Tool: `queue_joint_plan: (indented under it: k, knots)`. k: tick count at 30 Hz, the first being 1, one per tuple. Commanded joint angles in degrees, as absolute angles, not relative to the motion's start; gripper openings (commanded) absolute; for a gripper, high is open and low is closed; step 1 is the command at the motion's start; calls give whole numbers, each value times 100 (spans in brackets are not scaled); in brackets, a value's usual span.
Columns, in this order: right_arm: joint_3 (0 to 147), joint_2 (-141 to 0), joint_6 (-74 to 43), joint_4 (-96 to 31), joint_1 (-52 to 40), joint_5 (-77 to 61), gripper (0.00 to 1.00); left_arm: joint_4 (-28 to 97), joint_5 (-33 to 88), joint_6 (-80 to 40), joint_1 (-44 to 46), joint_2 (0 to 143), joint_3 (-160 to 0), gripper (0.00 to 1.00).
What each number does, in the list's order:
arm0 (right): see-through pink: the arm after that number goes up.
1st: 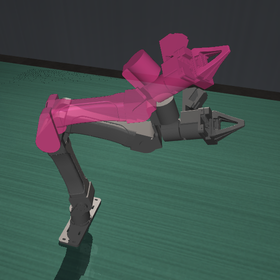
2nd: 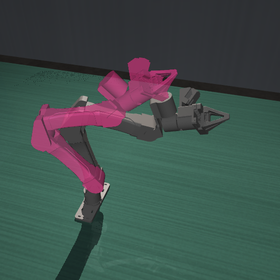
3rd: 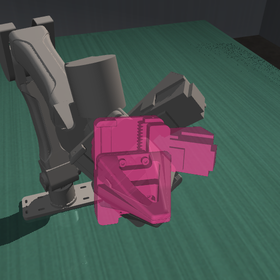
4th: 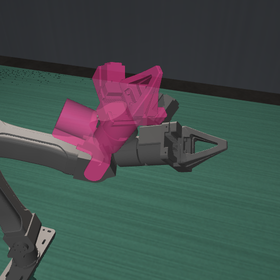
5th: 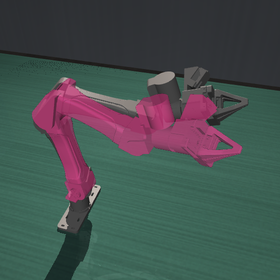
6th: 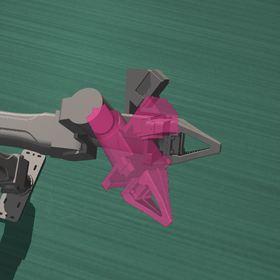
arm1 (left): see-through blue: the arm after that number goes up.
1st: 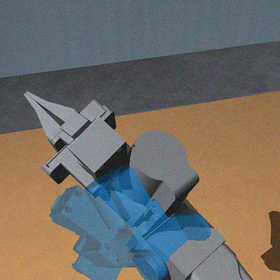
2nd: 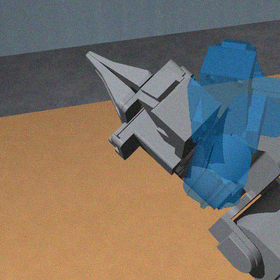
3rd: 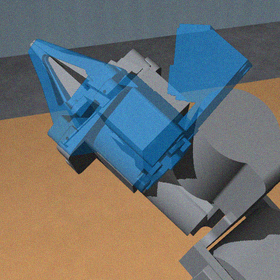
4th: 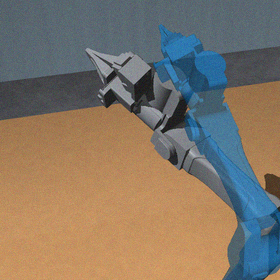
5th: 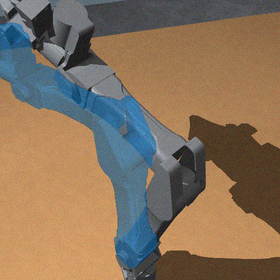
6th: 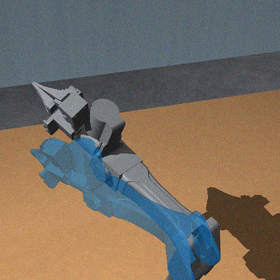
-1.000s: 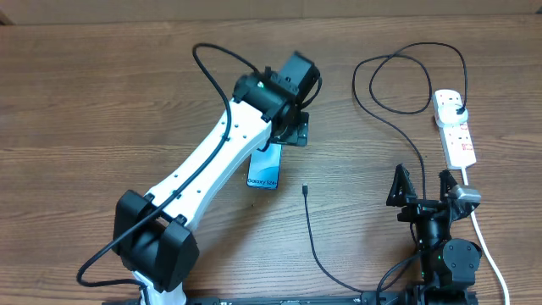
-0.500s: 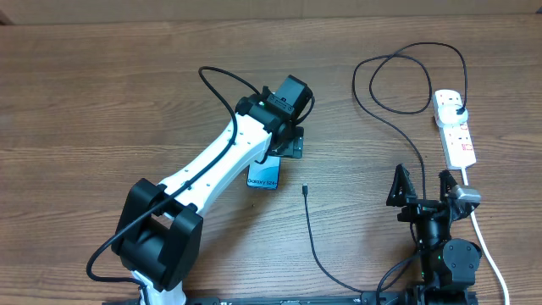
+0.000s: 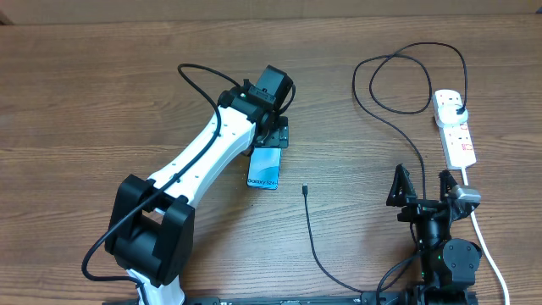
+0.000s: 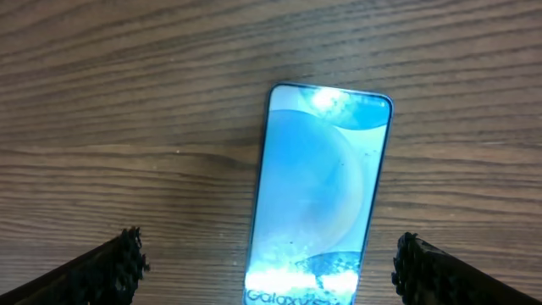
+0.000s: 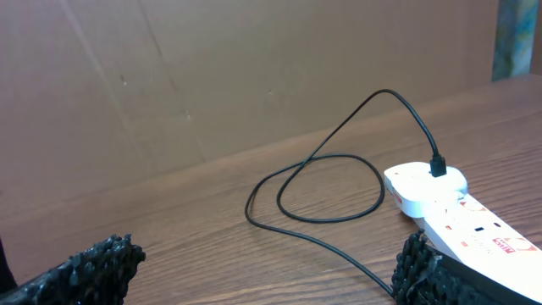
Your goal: Plug charger to phone and switch on socket
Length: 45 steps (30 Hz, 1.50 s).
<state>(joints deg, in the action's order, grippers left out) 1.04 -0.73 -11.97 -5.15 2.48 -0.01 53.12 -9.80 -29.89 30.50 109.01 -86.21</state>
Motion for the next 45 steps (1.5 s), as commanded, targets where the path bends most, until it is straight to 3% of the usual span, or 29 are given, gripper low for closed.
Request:
queue_joint_plan:
  k: [1, 11, 27, 45]
  knots:
    - [47, -23, -1190, -484, 226, -12, 100, 5177, -637, -3002, 3085, 10940, -8359, 100]
    - [47, -23, -1190, -484, 226, -12, 100, 4082, -305, -3048, 3092, 10940, -7131, 99]
    - [47, -23, -1190, -484, 226, -12, 100, 3675, -292, -2473, 3076, 10940, -7155, 100]
    - [47, -23, -1190, -484, 226, -12, 100, 4543, -180, -2340, 2845, 10951, -8326, 100]
